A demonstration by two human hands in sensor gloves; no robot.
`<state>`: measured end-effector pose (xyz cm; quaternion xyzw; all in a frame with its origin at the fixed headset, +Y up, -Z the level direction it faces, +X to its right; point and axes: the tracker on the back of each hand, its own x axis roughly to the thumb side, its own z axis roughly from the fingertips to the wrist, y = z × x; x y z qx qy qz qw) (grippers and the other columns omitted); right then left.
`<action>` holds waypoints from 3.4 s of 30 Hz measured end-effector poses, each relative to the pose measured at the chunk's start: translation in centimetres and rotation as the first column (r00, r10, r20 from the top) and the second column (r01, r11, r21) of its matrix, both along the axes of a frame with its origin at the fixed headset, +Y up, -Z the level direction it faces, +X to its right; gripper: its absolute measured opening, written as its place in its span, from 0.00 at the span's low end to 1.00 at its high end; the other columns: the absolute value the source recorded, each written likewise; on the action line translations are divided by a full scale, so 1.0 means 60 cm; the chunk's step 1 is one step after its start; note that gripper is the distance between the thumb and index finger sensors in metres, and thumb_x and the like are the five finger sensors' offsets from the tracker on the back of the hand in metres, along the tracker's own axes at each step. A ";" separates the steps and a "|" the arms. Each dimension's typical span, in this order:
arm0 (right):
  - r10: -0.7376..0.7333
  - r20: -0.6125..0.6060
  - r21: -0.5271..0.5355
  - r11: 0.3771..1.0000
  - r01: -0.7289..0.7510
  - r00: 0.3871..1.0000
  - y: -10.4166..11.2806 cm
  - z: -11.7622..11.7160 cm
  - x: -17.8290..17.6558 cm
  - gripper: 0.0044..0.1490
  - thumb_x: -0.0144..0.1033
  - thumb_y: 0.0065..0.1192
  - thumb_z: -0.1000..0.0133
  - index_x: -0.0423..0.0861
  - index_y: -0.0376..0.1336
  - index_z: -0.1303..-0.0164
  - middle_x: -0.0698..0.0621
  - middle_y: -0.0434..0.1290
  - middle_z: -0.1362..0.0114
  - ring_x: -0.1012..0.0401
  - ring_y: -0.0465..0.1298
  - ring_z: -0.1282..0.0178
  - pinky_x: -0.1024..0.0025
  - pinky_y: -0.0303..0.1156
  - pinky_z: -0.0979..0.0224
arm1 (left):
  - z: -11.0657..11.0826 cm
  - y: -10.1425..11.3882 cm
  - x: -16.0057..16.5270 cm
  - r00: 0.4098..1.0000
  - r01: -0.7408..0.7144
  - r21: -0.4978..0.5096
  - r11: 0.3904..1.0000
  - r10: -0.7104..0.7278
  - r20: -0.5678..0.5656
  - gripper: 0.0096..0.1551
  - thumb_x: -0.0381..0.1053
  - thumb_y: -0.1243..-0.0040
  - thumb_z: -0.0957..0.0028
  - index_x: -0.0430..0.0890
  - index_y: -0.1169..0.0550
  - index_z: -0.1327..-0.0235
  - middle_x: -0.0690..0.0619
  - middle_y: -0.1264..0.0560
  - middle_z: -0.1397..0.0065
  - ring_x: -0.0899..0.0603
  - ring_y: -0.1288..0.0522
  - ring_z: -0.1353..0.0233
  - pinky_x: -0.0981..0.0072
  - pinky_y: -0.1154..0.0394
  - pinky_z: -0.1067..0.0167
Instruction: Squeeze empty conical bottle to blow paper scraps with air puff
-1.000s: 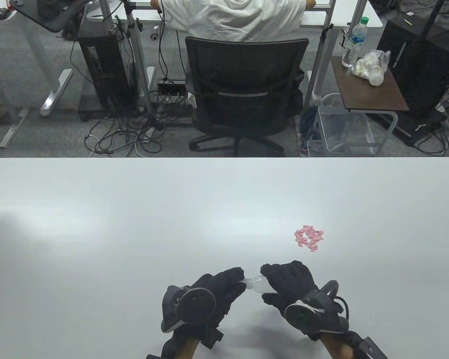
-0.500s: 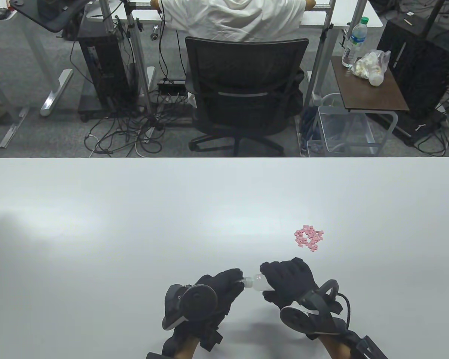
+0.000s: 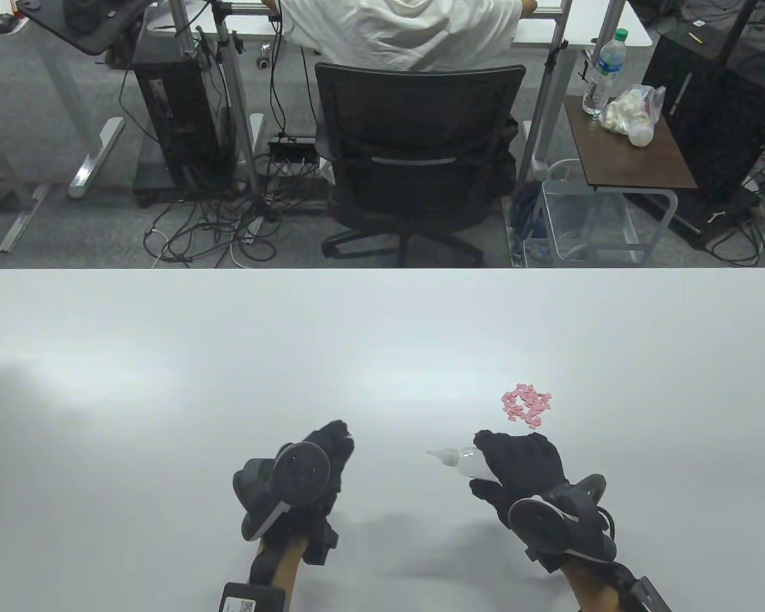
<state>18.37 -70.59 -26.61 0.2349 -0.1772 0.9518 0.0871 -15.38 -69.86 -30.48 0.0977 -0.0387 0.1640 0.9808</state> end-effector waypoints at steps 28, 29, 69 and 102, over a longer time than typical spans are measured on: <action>-0.016 0.016 0.003 1.000 0.016 1.000 0.002 -0.002 -0.002 0.48 0.49 0.69 0.49 0.41 0.58 0.22 0.40 0.72 0.29 0.42 0.76 0.33 0.35 0.65 0.27 | -0.128 -0.101 -0.381 0.759 0.333 -0.468 0.819 -0.527 -0.382 0.22 0.44 0.27 0.45 0.46 0.16 0.37 0.42 0.18 0.35 0.43 0.13 0.44 0.43 0.26 0.32; -0.022 0.018 0.000 1.000 0.022 1.000 0.002 -0.003 0.000 0.48 0.49 0.69 0.49 0.41 0.58 0.22 0.40 0.72 0.29 0.42 0.76 0.33 0.35 0.65 0.27 | -0.129 -0.100 -0.383 0.764 0.320 -0.474 0.820 -0.519 -0.382 0.22 0.44 0.27 0.45 0.46 0.15 0.37 0.42 0.18 0.35 0.43 0.13 0.44 0.43 0.26 0.32; -0.134 0.200 0.120 0.987 0.112 0.971 0.074 -0.009 0.089 0.51 0.40 0.78 0.53 0.32 0.59 0.24 0.27 0.52 0.18 0.46 0.74 0.29 0.42 0.66 0.24 | -0.046 0.102 -0.231 0.820 0.489 -0.050 0.871 -0.479 -0.314 0.48 0.63 0.40 0.40 0.46 0.41 0.11 0.38 0.37 0.15 0.33 0.30 0.20 0.27 0.44 0.25; 0.330 0.807 -0.340 0.938 -0.071 0.490 -0.057 -0.111 0.249 0.41 0.38 0.83 0.57 0.51 0.70 0.29 0.48 0.76 0.27 0.46 0.75 0.27 0.32 0.59 0.21 | 0.041 -0.025 -0.054 0.970 0.242 -0.007 0.970 -0.242 0.026 0.45 0.64 0.41 0.39 0.46 0.38 0.13 0.39 0.33 0.17 0.34 0.26 0.23 0.27 0.44 0.25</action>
